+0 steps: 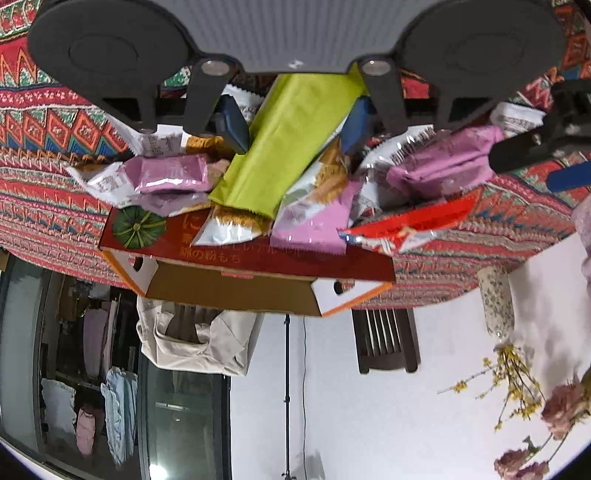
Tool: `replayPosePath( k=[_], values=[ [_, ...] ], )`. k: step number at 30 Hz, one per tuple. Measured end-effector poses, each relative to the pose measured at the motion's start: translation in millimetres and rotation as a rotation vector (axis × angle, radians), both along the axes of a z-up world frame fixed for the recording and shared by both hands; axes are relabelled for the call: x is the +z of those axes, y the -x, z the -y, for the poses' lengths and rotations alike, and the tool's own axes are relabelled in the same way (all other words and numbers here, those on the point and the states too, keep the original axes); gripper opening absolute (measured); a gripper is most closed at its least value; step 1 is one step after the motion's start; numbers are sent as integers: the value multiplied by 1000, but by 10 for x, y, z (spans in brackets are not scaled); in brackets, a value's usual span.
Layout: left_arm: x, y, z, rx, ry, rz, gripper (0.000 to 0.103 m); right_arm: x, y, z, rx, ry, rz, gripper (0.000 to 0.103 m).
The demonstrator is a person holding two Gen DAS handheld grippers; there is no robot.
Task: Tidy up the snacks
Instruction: 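Grasp the lime-green bar with the right tool while the left tool approaches the pink packet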
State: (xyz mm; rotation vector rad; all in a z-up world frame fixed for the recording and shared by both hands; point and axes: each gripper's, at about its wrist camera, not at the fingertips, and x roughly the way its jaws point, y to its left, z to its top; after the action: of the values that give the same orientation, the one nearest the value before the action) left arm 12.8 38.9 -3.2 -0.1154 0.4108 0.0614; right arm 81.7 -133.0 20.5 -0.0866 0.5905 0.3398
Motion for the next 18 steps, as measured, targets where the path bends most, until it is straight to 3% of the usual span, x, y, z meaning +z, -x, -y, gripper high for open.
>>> replayPosePath(
  k=[1,5,18],
  values=[
    [-1,-1,-8,3,-1,-3,103,-7,6,12,1,-4,1,54],
    [-11,-8,-37,19,-5,-18,103,1,61,91,-2,-9,16,35],
    [-114,-85,-178,113,-31,-144,103,107,355,469,-35,-73,133,34]
  ],
)
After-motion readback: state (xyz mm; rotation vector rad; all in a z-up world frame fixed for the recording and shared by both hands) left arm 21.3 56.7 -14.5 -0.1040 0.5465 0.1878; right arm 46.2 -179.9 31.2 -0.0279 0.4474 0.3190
